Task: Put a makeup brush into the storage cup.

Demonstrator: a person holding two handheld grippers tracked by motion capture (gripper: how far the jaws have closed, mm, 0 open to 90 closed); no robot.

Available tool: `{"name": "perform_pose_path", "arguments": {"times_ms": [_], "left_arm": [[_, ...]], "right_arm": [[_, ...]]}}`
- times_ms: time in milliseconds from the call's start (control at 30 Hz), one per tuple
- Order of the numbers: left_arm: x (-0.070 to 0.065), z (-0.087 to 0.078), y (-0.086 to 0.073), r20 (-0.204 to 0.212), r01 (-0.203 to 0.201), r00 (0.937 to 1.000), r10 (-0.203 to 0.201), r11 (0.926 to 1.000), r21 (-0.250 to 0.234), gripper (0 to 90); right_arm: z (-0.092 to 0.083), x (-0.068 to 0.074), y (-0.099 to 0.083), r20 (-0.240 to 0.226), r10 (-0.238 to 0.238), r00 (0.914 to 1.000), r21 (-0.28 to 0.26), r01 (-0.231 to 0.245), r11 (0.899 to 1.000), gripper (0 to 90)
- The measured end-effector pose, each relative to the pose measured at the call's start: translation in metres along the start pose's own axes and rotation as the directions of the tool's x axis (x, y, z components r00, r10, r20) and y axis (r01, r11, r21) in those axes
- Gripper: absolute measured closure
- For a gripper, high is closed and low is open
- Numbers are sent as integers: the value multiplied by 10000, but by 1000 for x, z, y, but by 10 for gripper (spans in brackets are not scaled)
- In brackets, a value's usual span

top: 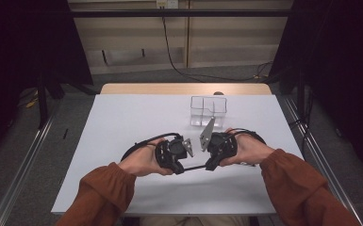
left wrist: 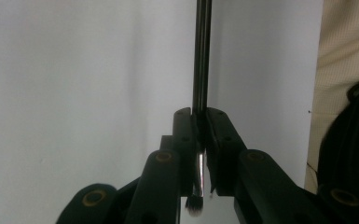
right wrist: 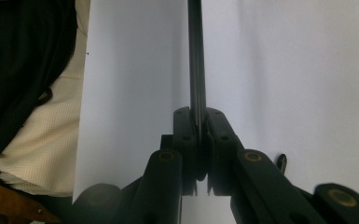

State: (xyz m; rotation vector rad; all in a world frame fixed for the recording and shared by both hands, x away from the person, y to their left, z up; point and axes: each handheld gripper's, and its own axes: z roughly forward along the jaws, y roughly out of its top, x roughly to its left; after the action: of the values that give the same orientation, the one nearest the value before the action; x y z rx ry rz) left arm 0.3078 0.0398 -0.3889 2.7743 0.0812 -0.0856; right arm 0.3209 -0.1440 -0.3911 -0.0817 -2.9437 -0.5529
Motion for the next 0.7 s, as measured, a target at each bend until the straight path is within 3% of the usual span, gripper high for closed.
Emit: {"name": "perform_pose_path", "arguments": {"times_ms": [200, 333, 500, 700], "left_arm": [[1, -2, -1, -113, 126, 9998, -131, 9989, -451, 737], [2, -3, -2, -287, 276, 9991, -301, 9960, -845, 622], [4, -1, -7, -377, 674, 9966, -728, 9892, -1300, 440], [9, -1, -15, -735, 1228, 9879, -1363, 9788, -1642, 176]], "right_arm": [[-1, -1, -1, -50, 95, 9999, -152, -95, 9998, 840], [0, -1, -1, -25, 155, 9999, -163, -155, 9997, 840], [0, -1, -3, -46, 288, 9996, -198, -289, 9994, 840], [-2, -2, -8, 19, 470, 9989, -296, -469, 9985, 840]]}}
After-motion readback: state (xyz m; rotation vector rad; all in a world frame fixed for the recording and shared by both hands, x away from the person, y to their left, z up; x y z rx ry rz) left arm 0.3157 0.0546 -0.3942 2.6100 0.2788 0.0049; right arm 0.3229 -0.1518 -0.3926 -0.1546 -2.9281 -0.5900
